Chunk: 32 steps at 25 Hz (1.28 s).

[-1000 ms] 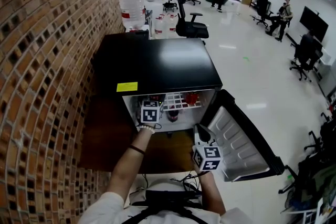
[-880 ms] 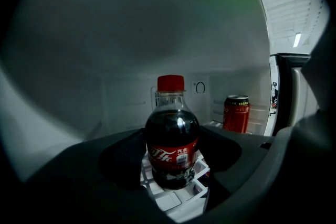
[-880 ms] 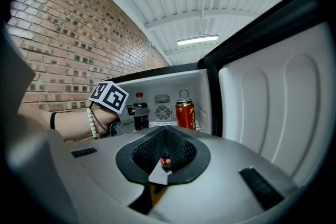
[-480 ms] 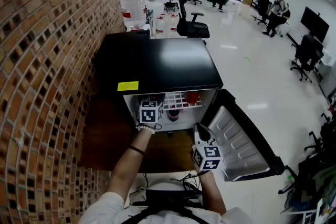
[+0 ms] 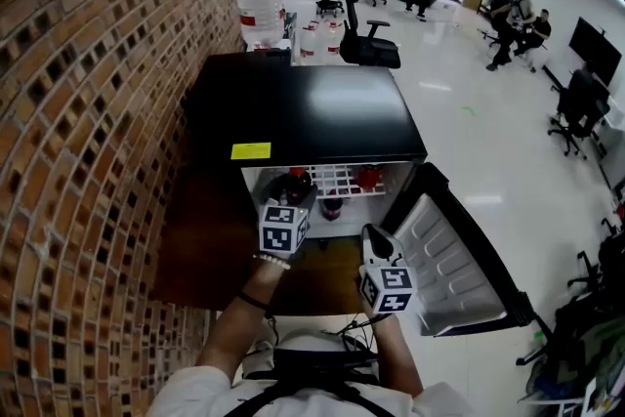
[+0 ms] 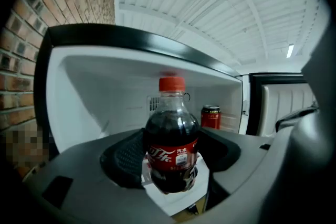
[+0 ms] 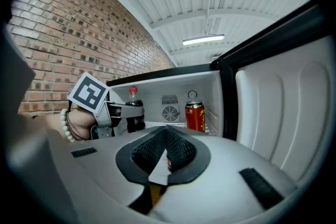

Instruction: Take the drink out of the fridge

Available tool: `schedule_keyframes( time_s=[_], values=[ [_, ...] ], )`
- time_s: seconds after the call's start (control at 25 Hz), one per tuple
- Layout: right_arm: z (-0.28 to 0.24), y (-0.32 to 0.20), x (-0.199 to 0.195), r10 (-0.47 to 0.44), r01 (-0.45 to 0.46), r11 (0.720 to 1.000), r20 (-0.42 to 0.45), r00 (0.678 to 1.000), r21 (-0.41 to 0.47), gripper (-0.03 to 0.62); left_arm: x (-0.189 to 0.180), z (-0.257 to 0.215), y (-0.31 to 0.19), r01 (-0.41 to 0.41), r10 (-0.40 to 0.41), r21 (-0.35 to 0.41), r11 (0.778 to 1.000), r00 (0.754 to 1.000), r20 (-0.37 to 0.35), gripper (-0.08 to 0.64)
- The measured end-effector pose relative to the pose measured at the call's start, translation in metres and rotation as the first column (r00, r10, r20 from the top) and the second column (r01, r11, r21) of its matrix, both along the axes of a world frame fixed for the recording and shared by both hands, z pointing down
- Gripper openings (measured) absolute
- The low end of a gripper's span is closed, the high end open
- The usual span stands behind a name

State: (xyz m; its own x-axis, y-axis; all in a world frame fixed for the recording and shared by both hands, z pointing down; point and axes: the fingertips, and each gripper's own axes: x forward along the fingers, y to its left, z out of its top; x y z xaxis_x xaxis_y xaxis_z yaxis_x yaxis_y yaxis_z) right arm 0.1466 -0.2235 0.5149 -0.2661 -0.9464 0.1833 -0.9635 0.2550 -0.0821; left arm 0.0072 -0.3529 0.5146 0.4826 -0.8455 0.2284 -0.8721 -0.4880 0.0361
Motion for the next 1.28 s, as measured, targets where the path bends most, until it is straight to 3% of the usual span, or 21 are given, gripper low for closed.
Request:
schedule_keyframes(
  time_s=[0.2, 0.44, 0.64, 0.76, 0.96, 1.28],
  values=[
    [0.0, 0.001, -0.011, -0.026, 0.026, 1.0, -0.006, 1.0, -0.002, 0.008, -0.013, 0.004, 0.034, -0.007, 0.007, 0.015, 1.0, 1.0, 0.009, 0.305],
    [0.003, 0.0, -0.029, -0.06, 0.06, 0.998, -0.008, 0.998, -0.011, 0.008, -0.042, 0.034, 0.071, 0.012, -0.012, -0.018, 1.0, 1.0, 0.007, 0.305],
    [0.008, -0.002, -0.04, -0.08, 0.08, 0.997, -0.01, 0.997, -0.019, 0.008, -0.077, 0.09, 0.091, 0.071, -0.069, -0.116, 0.991, 0.997, 0.019, 0.305],
    [0.009, -0.003, -0.044, -0.086, 0.086, 0.996, -0.009, 0.996, -0.023, 0.008, -0.098, 0.126, 0.1, 0.117, -0.114, -0.193, 0.974, 0.993, 0.028, 0.305],
    [0.016, -0.003, -0.049, -0.098, 0.097, 0.994, -0.012, 0.995, -0.044, 0.008, -0.126, 0.19, 0.104, 0.195, -0.186, -0.324, 0.926, 0.981, 0.057, 0.305],
    [0.014, -0.003, -0.048, -0.09, 0.089, 0.995, -0.019, 0.996, -0.042, 0.008, -0.159, 0.251, 0.088, 0.299, -0.267, -0.392, 0.87, 0.954, 0.135, 0.305]
  ],
)
